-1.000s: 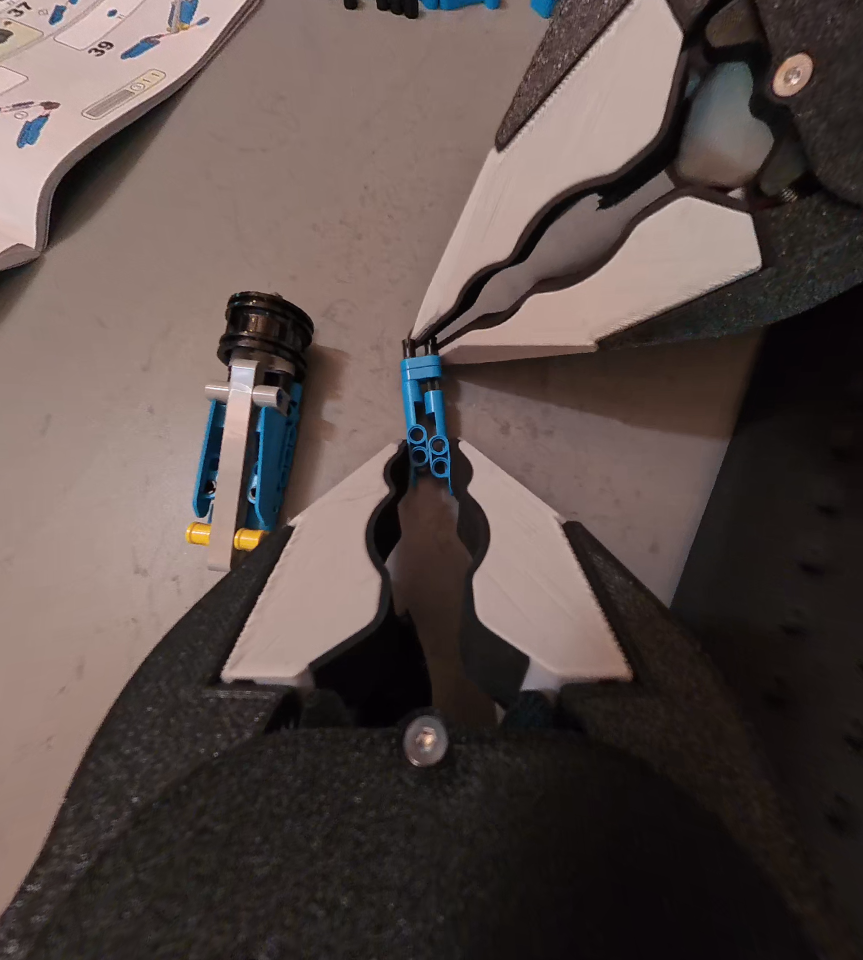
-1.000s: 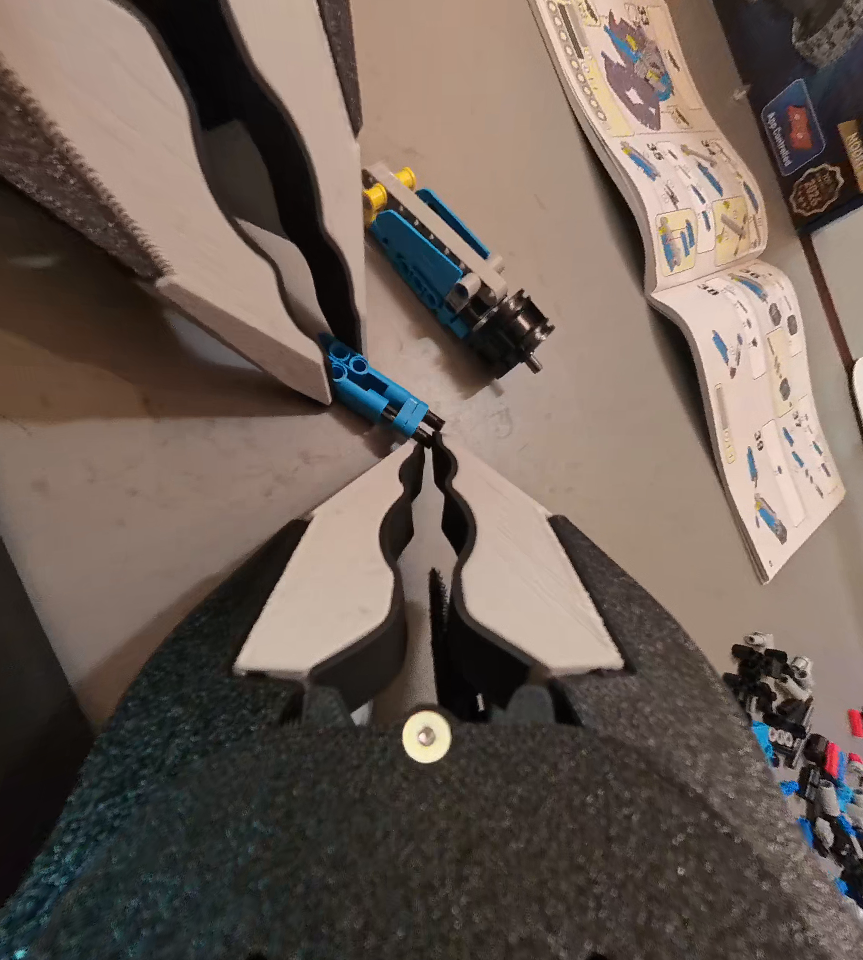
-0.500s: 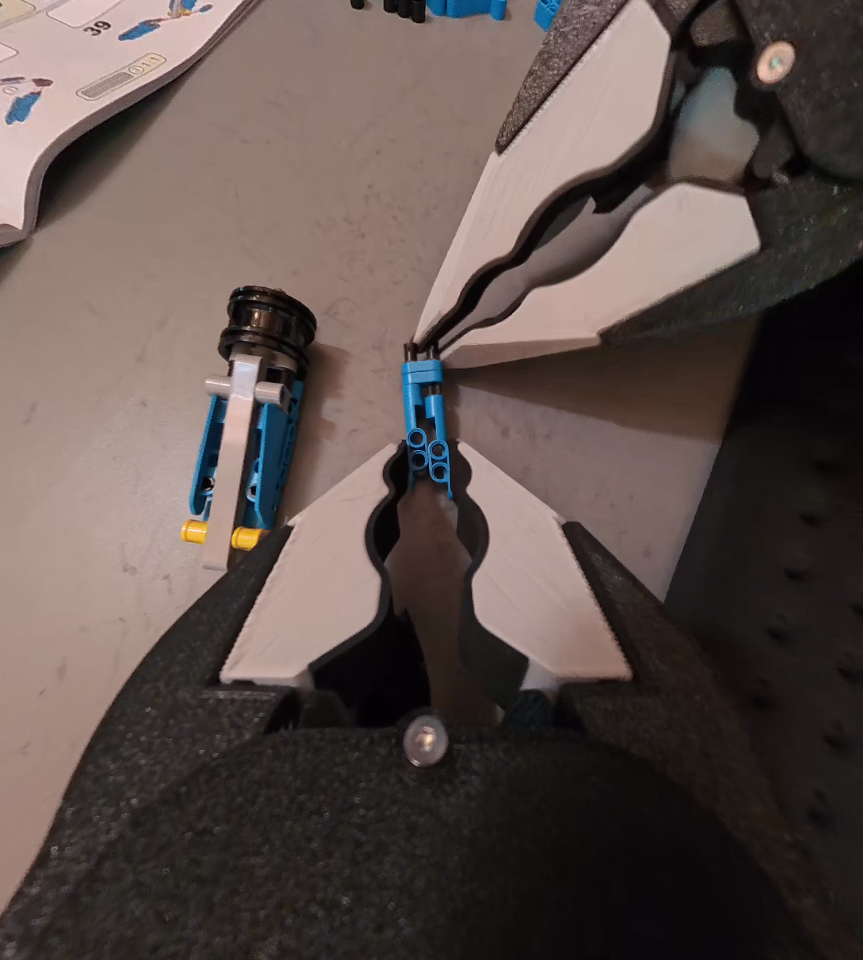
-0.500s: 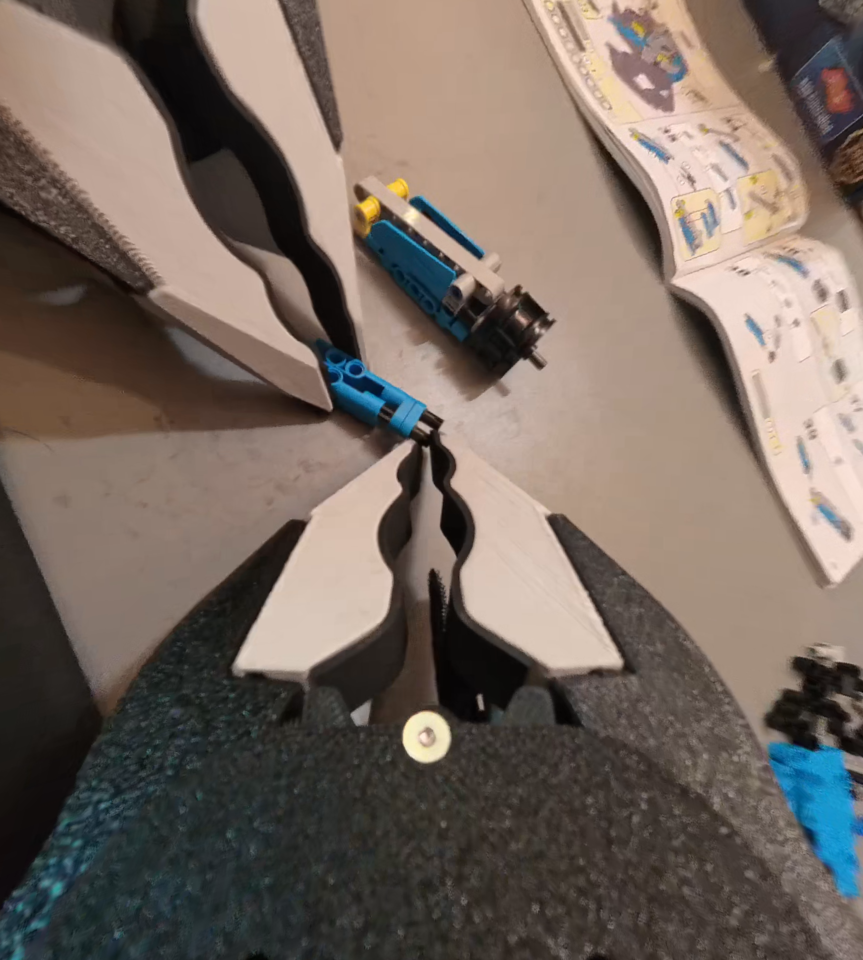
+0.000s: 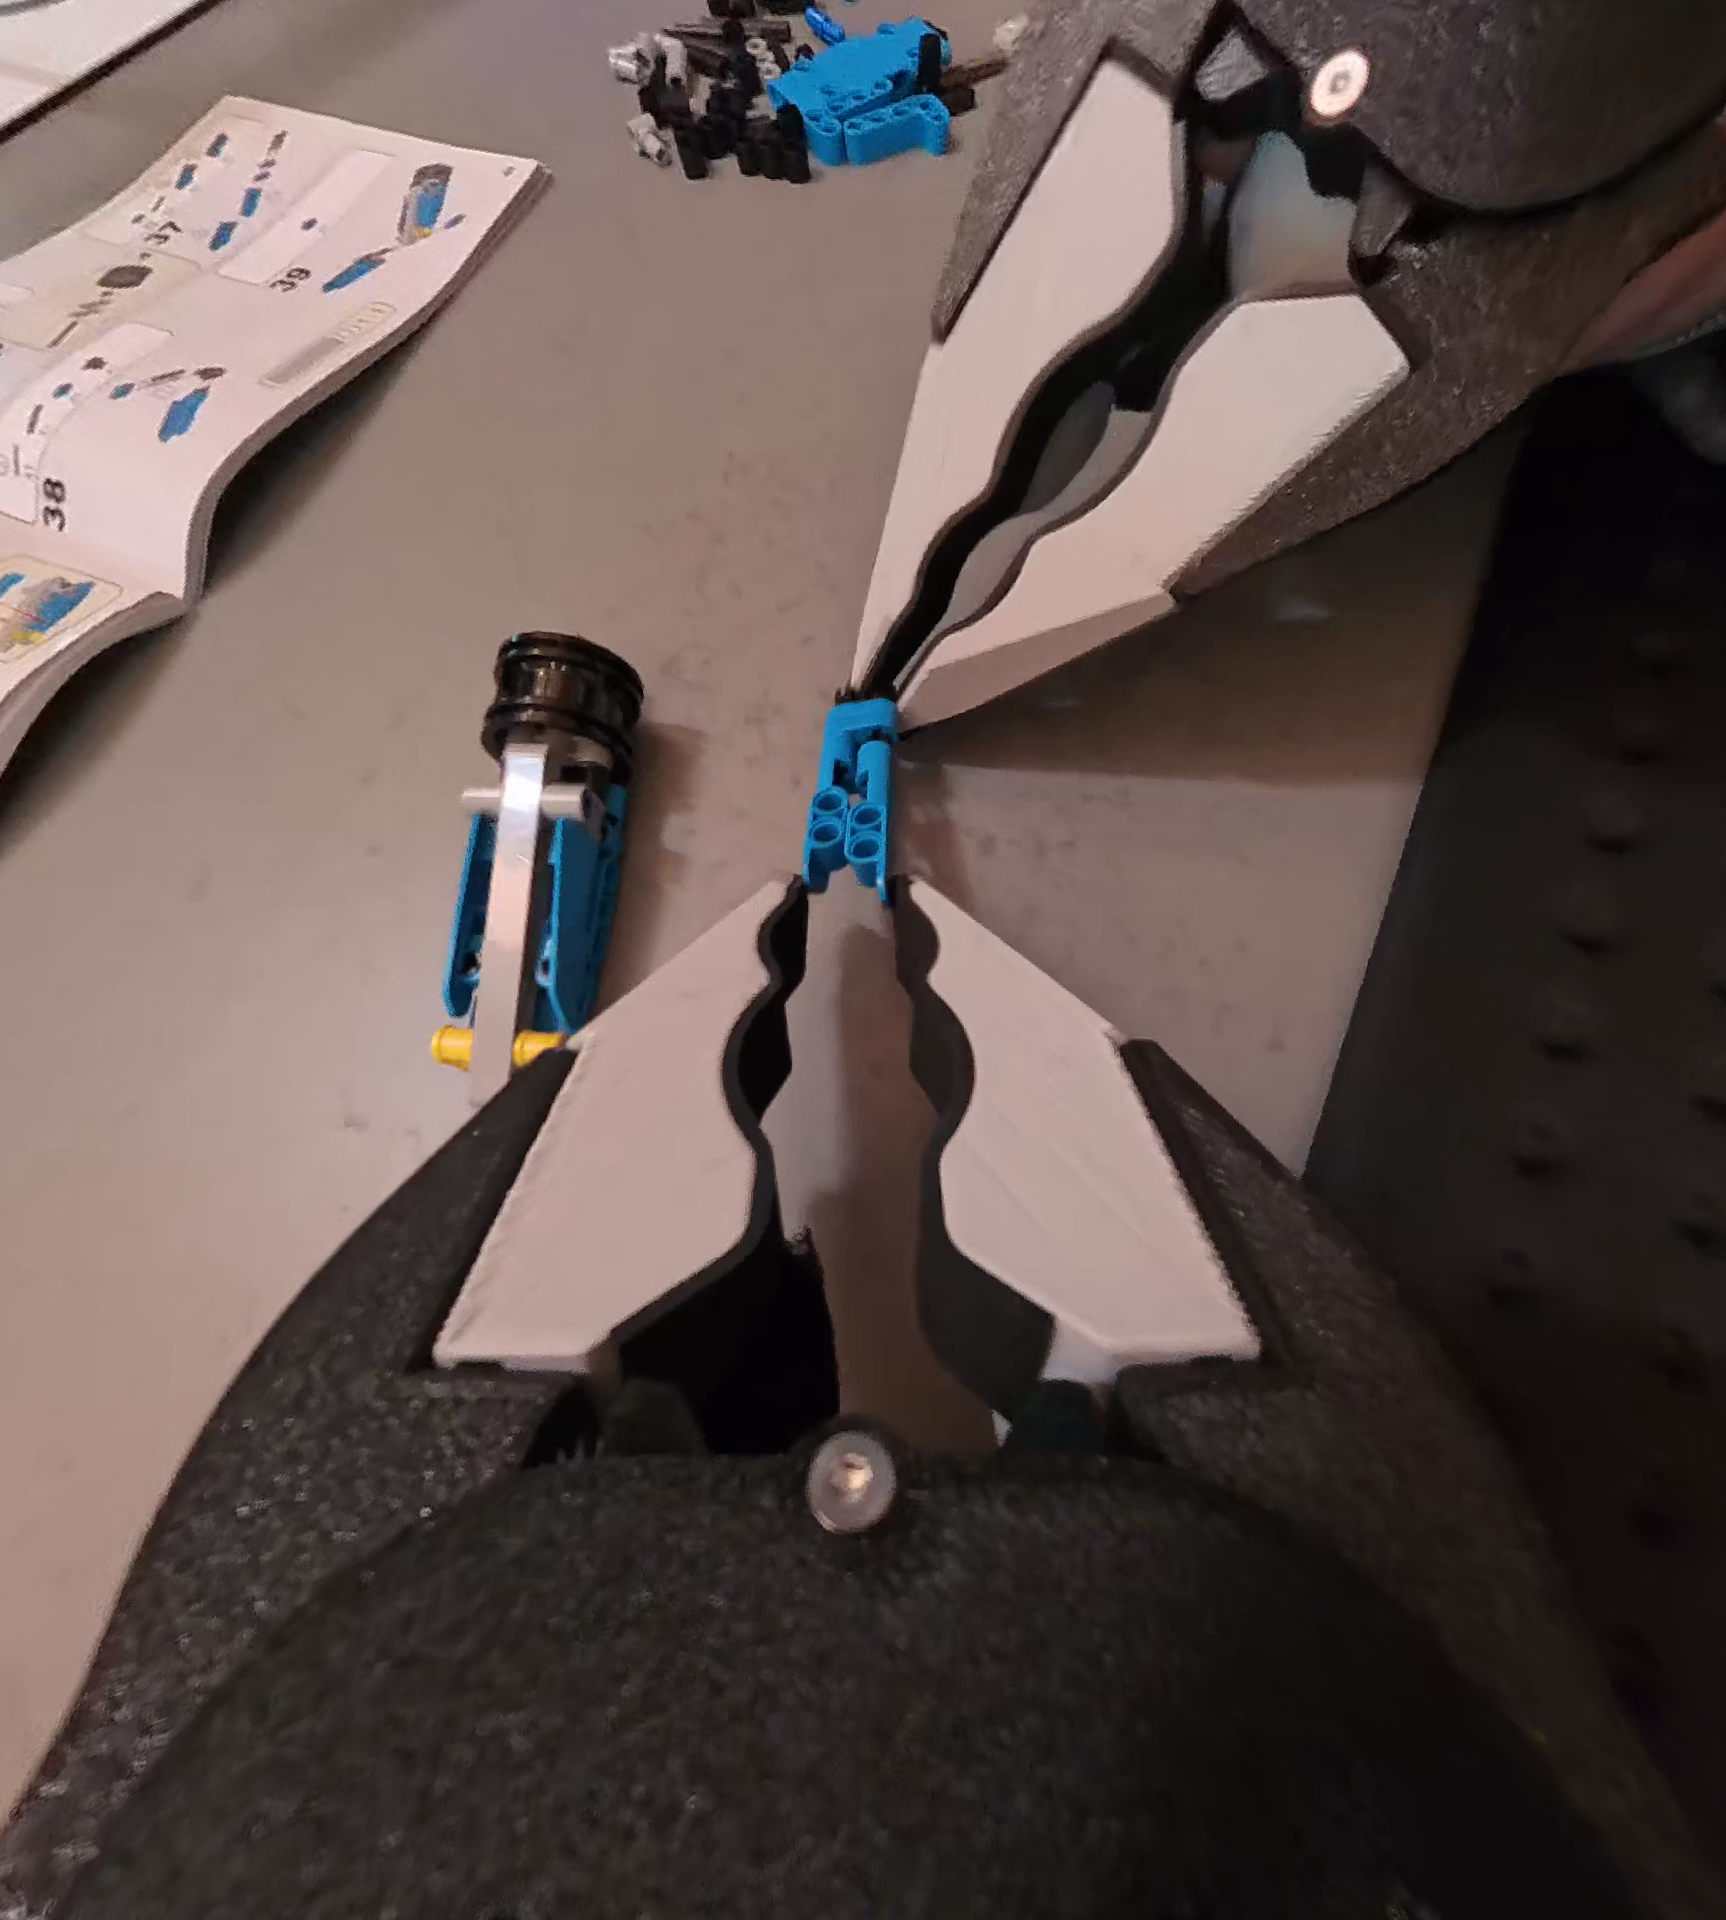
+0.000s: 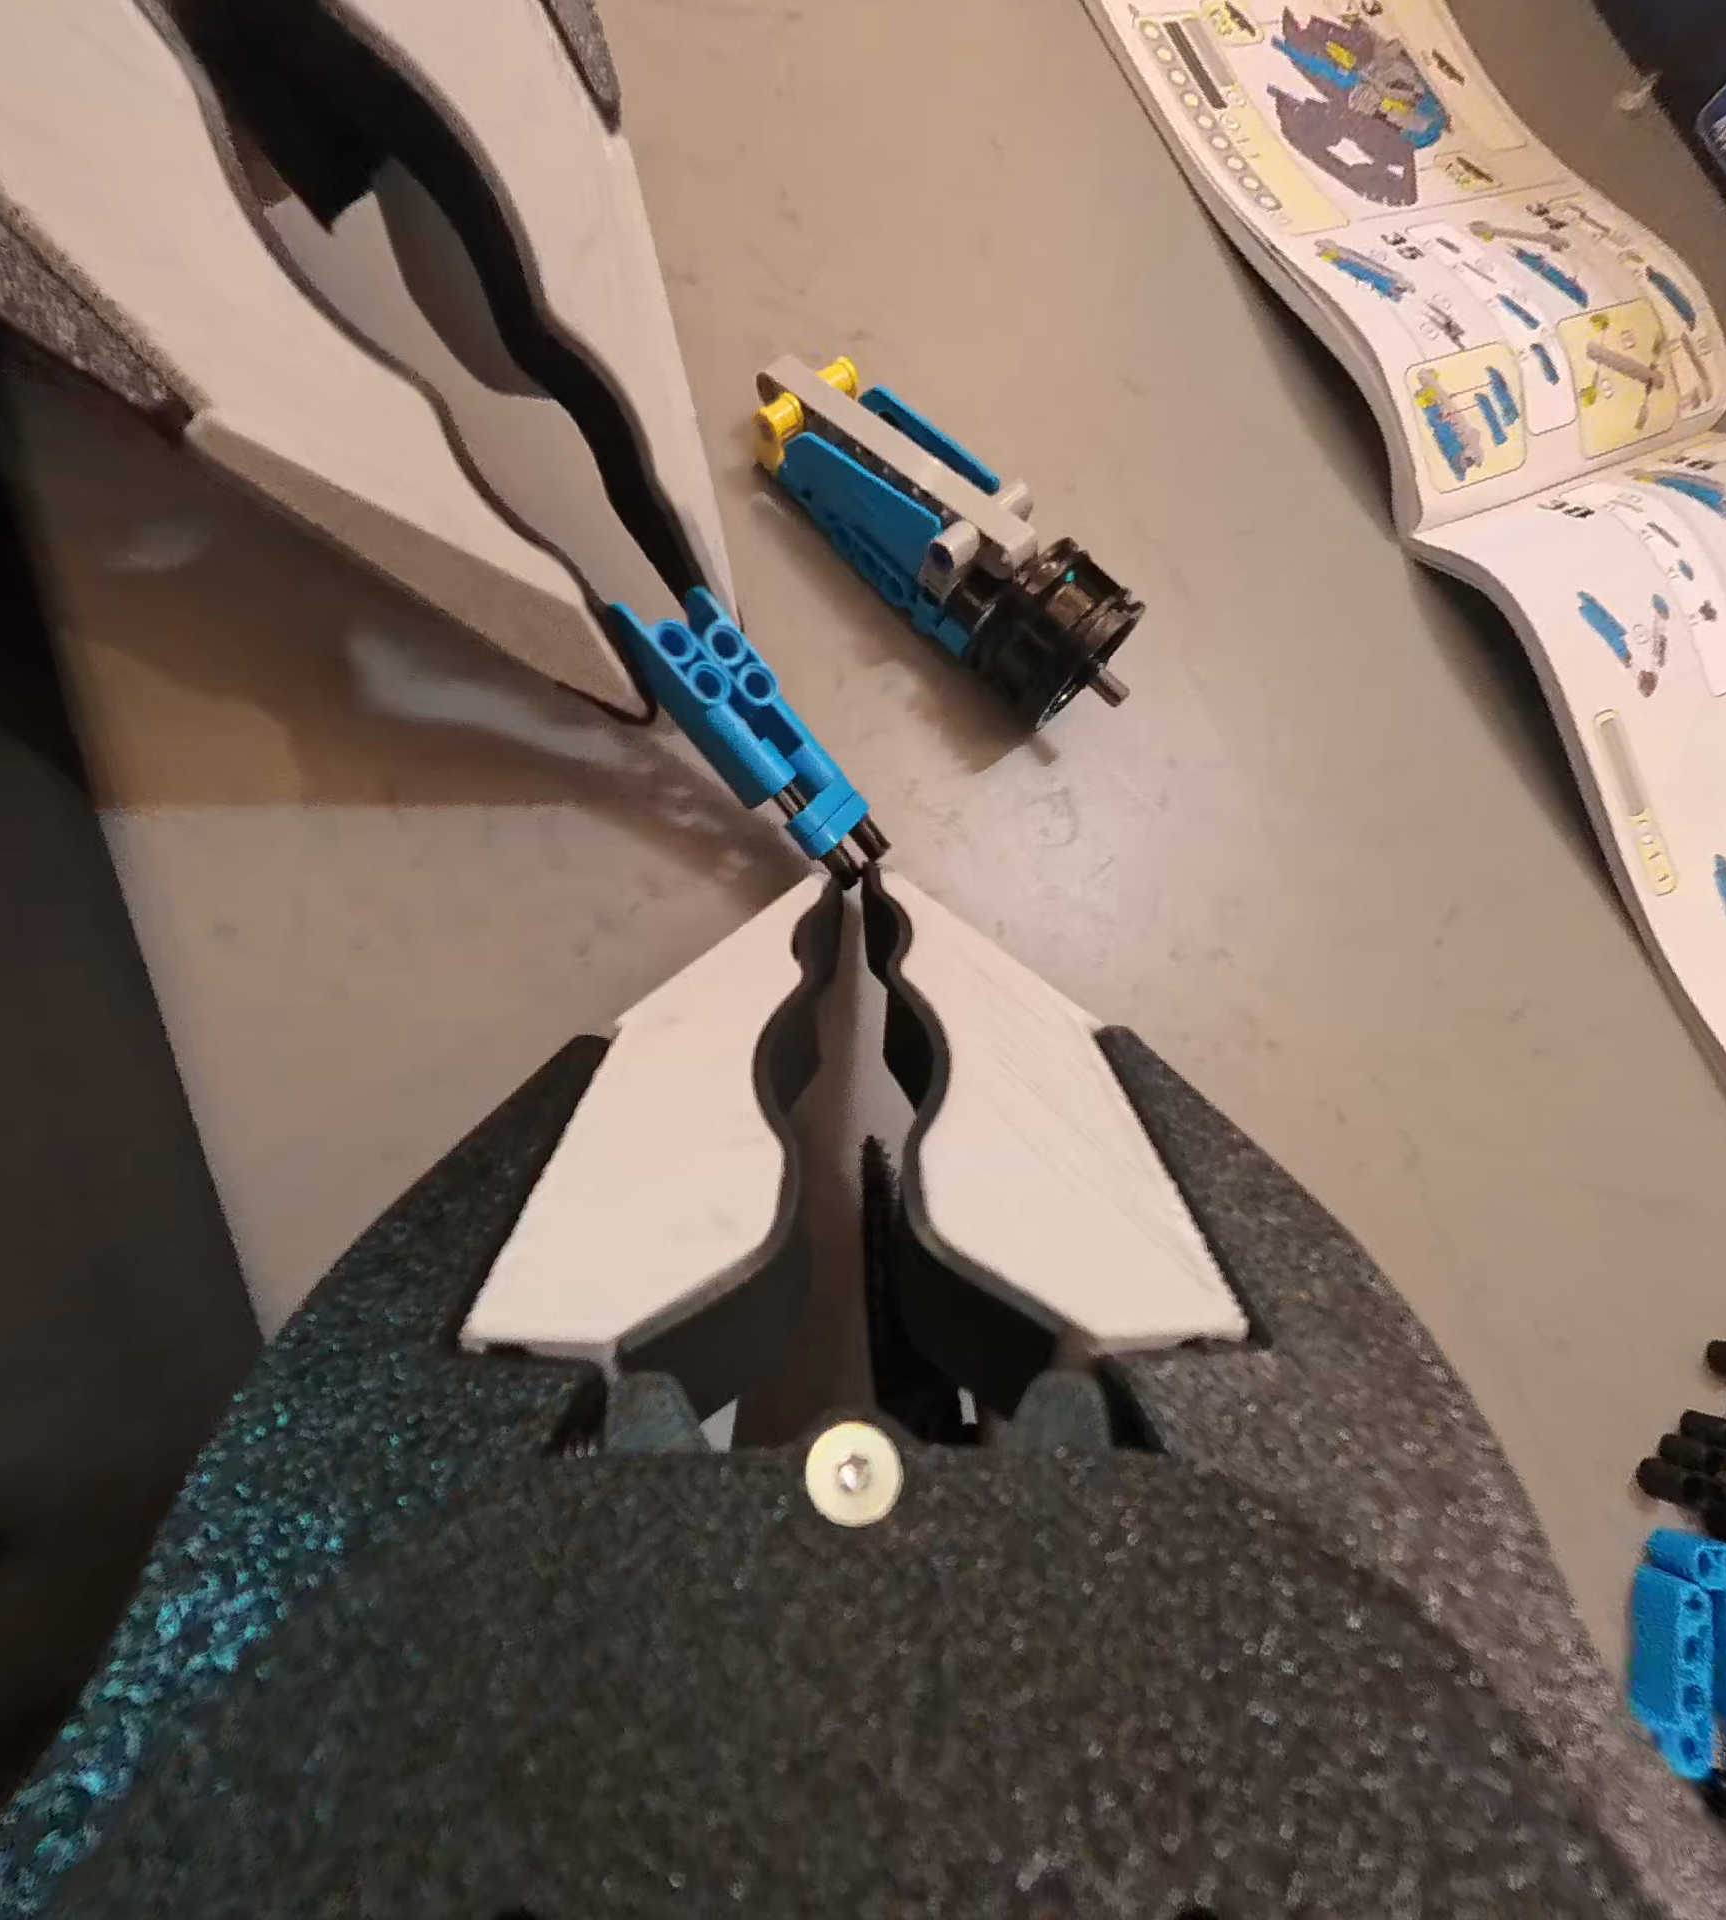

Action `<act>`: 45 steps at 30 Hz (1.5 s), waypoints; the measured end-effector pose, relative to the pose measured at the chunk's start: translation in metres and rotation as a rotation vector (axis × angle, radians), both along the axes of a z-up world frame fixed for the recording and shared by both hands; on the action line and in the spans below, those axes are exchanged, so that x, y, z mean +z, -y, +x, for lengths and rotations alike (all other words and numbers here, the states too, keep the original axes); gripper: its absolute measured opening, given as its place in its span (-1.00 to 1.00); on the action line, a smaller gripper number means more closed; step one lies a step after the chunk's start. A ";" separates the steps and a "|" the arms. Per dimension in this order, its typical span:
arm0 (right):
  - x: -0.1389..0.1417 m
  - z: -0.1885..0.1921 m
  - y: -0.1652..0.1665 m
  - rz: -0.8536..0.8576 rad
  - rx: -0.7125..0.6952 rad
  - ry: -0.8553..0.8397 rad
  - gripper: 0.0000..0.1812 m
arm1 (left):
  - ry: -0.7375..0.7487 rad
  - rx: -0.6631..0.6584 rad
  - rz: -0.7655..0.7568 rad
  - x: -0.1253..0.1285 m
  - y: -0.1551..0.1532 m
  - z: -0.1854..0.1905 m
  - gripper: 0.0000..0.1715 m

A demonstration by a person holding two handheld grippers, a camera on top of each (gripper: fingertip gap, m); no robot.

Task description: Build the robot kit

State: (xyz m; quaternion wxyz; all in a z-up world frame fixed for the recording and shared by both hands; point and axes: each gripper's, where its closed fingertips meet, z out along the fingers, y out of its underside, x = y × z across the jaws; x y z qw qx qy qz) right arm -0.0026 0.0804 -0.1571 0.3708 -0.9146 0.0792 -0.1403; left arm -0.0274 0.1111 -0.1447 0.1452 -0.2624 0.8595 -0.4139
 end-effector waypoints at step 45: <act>0.022 -0.020 -0.015 0.049 0.124 0.151 -1.00 | 0.012 -0.028 0.066 -0.011 0.004 -0.002 -1.00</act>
